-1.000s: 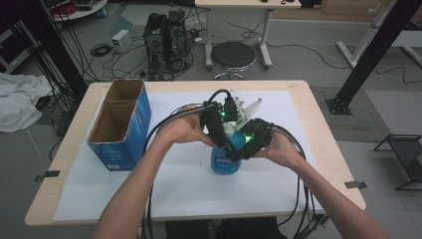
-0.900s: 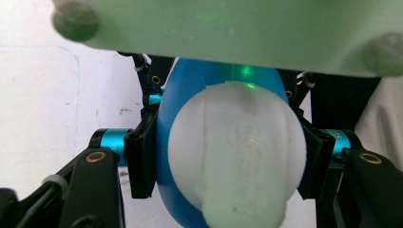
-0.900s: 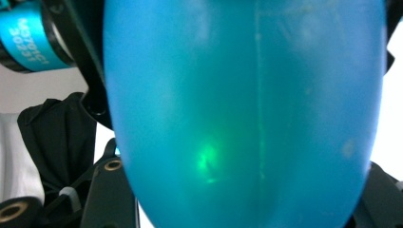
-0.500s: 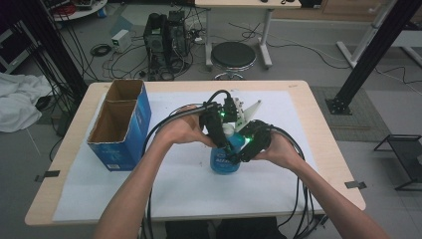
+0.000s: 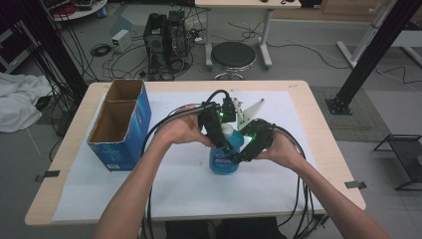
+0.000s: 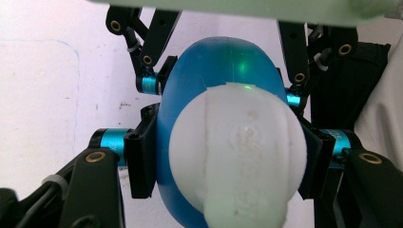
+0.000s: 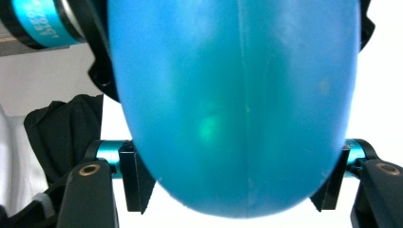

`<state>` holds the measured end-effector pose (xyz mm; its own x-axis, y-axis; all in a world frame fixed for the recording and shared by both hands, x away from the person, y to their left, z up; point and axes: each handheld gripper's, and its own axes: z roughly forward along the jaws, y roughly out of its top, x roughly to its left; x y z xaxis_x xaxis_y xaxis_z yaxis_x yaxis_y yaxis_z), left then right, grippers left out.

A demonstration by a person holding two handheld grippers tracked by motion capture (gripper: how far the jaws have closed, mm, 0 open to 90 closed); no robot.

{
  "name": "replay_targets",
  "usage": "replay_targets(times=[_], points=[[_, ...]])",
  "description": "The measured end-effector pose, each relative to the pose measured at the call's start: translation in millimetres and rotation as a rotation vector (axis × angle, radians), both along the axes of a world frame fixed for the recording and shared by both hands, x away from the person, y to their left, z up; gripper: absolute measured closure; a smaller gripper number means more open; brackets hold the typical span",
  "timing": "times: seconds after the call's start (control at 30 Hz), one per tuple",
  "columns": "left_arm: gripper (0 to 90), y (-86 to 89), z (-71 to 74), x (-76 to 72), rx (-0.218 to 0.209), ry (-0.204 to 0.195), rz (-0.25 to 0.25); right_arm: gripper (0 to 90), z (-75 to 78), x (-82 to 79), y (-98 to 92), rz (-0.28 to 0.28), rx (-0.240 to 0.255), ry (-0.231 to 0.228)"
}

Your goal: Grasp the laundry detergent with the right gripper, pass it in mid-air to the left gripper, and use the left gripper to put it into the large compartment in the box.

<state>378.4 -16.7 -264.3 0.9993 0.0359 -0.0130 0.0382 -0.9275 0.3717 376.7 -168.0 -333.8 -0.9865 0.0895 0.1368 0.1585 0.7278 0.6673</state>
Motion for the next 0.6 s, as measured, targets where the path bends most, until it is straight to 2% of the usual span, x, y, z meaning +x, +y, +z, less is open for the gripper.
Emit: replay_targets(times=[0.03,0.07,0.1,0.13,0.27,0.3,0.43,0.47,0.6], points=[[37.8,0.0,-0.2,-0.1,0.001,-0.001,0.001,30.9,0.7,-1.6,-0.3,-0.006,-0.004,0.022],[37.8,0.2,-0.3,-0.2,0.003,0.000,0.003,30.7,0.9,-1.6,-0.5,-0.004,-0.004,0.025],[37.8,0.3,-0.2,-0.1,0.006,-0.002,0.001,30.2,0.2,2.1,-2.0,0.027,-0.016,-0.017],[37.8,0.4,-0.1,-0.2,0.006,-0.002,0.002,29.6,1.1,-1.6,-0.7,-0.004,-0.005,0.026],[37.8,1.3,0.8,-0.8,0.002,-0.004,0.003,28.7,1.7,-1.9,-1.2,-0.007,-0.003,0.028],[37.8,1.6,1.0,-1.2,0.005,-0.002,0.006,28.1,1.6,-0.5,-1.3,-0.004,0.006,0.006],[37.8,2.5,1.4,-1.6,0.002,-0.010,0.008,25.9,2.0,-0.8,-2.4,-0.012,-0.004,0.013],[37.8,2.7,2.1,-1.7,0.008,-0.011,0.010,25.8,1.6,1.5,-3.7,-0.008,-0.019,-0.022],[37.8,4.0,1.9,-1.4,0.006,-0.007,0.008,23.1,2.2,1.6,-4.9,-0.005,-0.021,-0.029]])
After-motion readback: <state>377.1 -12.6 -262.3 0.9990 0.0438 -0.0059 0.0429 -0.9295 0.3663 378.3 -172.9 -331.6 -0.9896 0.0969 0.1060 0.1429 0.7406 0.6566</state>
